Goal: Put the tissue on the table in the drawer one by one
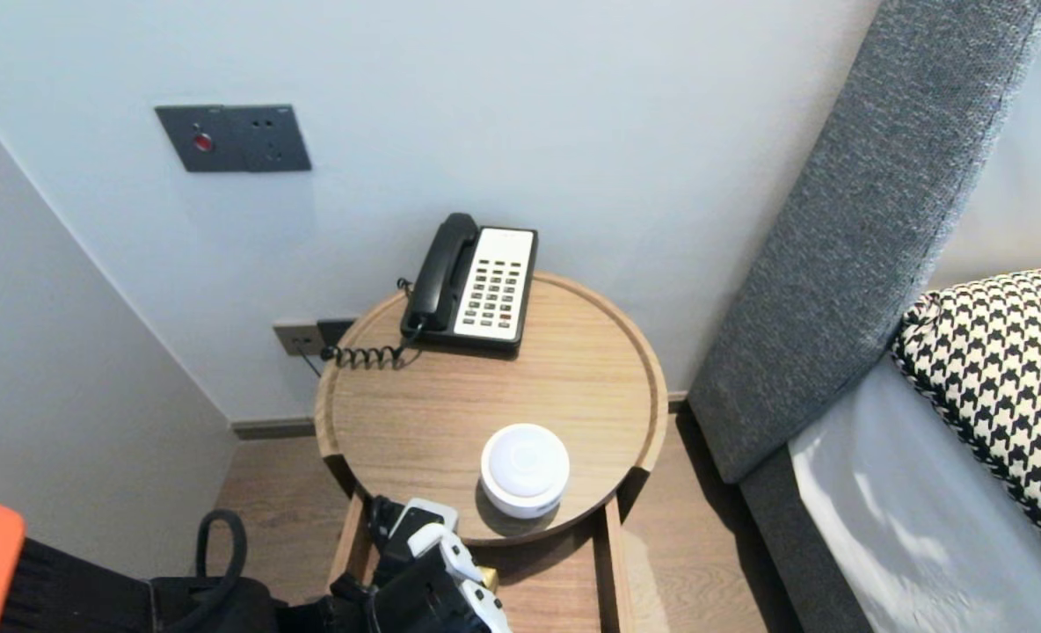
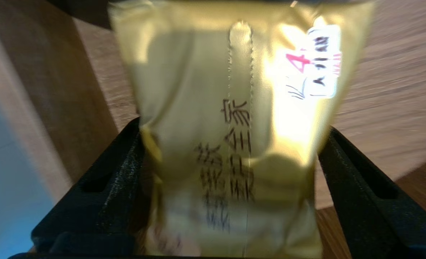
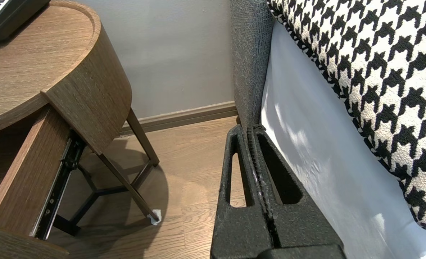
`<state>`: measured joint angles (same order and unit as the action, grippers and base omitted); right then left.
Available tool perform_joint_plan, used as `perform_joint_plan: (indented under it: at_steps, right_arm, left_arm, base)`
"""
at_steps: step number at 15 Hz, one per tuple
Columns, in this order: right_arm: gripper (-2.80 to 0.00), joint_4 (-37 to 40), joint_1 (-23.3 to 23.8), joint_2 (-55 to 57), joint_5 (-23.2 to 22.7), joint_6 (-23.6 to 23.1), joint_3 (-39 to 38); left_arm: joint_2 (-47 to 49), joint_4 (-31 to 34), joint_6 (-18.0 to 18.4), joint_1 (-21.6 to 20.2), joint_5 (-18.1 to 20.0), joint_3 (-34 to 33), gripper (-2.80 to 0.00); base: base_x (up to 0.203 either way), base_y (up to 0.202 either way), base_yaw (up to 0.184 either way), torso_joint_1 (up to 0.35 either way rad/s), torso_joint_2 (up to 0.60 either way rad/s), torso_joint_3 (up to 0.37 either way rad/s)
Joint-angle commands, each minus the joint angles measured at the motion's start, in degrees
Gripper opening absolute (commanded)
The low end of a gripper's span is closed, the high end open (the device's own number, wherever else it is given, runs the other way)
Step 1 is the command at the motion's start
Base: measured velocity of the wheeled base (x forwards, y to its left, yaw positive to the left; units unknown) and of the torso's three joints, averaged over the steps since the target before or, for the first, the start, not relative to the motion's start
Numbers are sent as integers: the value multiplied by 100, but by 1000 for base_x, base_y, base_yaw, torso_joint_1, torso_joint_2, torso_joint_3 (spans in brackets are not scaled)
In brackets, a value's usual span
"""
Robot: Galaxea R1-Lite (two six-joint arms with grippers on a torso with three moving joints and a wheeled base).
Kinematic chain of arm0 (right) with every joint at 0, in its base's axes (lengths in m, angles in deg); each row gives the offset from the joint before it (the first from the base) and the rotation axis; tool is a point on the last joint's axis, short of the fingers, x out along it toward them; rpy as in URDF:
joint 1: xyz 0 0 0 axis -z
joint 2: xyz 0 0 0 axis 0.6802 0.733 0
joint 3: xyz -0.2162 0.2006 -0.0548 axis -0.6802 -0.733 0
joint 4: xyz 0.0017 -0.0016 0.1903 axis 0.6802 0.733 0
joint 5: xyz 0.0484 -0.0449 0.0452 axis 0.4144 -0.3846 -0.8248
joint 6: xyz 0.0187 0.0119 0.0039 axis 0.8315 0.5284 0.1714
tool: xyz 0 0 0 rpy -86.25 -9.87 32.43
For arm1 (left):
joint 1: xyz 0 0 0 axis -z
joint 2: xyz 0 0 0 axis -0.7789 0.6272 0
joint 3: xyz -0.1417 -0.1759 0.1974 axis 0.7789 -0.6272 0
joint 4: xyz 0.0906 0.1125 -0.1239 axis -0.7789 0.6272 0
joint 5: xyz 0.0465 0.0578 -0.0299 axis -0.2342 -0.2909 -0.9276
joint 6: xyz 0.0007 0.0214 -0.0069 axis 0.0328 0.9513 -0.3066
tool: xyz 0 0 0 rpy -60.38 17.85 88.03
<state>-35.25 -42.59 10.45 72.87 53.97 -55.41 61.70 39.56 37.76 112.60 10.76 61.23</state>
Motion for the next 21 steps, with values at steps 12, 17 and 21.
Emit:
perform_joint_plan:
  at_steps: [12, 17, 21]
  right_arm:
    - [-280, -4, 0, -10, 0, 0, -141]
    - [-280, -4, 0, -10, 0, 0, -141]
    - [-280, -4, 0, -10, 0, 0, -141]
  left_arm:
    - [-1725, 1049, -29, 8, 46, 21, -280]
    - [-1814, 1711, -30, 1, 39, 1060, -280]
    - [-1361, 2281, -6, -94, 41, 2208, -280]
  base:
    - [0, 0, 0, 0, 0, 0]
    - [0, 0, 0, 0, 0, 0]
    - [0, 0, 0, 0, 0, 0]
